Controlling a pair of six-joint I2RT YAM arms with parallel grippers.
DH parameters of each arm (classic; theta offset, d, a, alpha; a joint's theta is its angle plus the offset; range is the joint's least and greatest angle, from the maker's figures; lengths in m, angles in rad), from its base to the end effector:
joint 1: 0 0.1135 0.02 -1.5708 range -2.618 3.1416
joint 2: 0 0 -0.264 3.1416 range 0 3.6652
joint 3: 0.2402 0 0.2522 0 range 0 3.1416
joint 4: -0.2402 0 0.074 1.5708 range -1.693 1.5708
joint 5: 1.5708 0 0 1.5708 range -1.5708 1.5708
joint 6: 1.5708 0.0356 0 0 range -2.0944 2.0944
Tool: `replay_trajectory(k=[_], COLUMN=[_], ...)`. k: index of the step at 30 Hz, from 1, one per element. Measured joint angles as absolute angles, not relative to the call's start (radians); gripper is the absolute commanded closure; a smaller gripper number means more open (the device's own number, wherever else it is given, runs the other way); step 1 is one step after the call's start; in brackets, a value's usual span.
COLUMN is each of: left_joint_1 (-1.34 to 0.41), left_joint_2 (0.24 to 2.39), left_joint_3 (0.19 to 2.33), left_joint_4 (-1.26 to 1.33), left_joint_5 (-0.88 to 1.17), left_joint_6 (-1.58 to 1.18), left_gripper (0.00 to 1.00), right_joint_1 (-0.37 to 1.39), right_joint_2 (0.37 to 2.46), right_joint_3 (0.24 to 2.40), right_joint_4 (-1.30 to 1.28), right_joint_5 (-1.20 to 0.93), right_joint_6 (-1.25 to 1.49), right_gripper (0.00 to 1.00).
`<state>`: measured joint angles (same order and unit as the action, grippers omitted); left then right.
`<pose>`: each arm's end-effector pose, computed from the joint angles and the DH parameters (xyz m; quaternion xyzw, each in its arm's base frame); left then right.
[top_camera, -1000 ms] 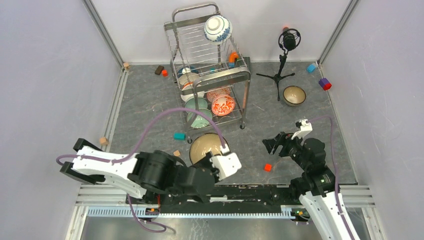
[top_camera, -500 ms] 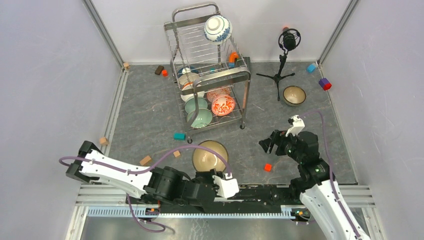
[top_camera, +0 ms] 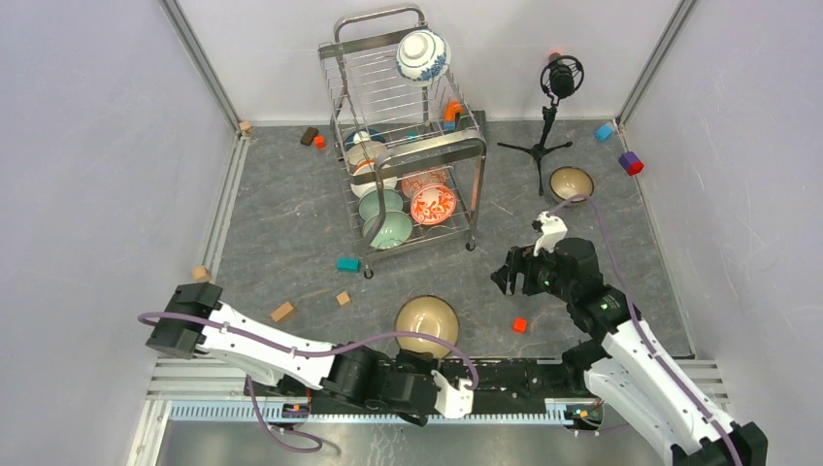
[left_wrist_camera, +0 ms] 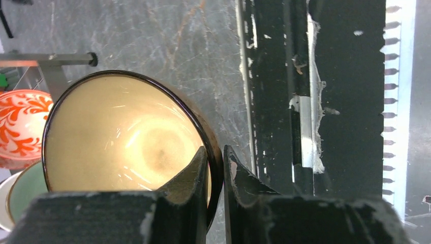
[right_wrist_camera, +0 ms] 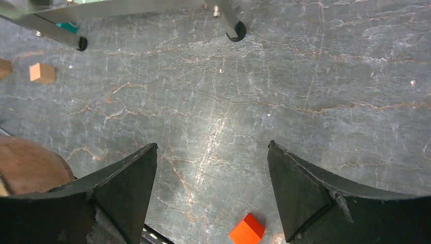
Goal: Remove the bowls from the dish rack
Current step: Place the bowl at the center of the board.
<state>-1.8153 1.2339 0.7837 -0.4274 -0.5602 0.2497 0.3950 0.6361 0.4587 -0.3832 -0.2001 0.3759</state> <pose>-0.0412 -0.2432 0.2300 0.7279 0.5440 -0.0459 0.4148 0.1372 0.0649 0.2283 -0.0566 0.8702 0.2620 0.4133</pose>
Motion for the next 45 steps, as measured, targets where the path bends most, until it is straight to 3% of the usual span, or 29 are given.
replay_trajectory(k=[6, 15, 21, 30, 45], left_joint_1=[-1.807, -1.709, -1.673, -1.65, -1.649], left_joint_2=[1.261, 1.169, 1.163, 1.211, 1.284], left_joint_3=[0.725, 0.66, 0.66, 0.662, 0.74], left_joint_4=[-0.35, -0.298, -0.308, -0.374, -0.395], left_joint_5=[-0.494, -0.339, -0.252, -0.175, -0.125], left_joint_6=[0.326, 0.391, 0.429, 0.466, 0.467], left_gripper=[0.98, 0.98, 0.98, 0.98, 0.98], right_joint_1=[0.562, 0.954, 1.101, 1.234, 1.331], right_joint_2=[0.689, 0.7, 0.696, 0.714, 0.881], right_joint_3=[0.479, 0.503, 0.503, 0.526, 0.574], right_joint_4=[-0.379, -0.416, -0.42, -0.405, -0.383], right_joint_5=[-0.082, 0.165, 0.245, 0.305, 0.392], right_joint_6=[0.36, 0.391, 0.437, 0.485, 0.55], right_gripper=[0.15, 0.14, 0.14, 0.15, 0.29])
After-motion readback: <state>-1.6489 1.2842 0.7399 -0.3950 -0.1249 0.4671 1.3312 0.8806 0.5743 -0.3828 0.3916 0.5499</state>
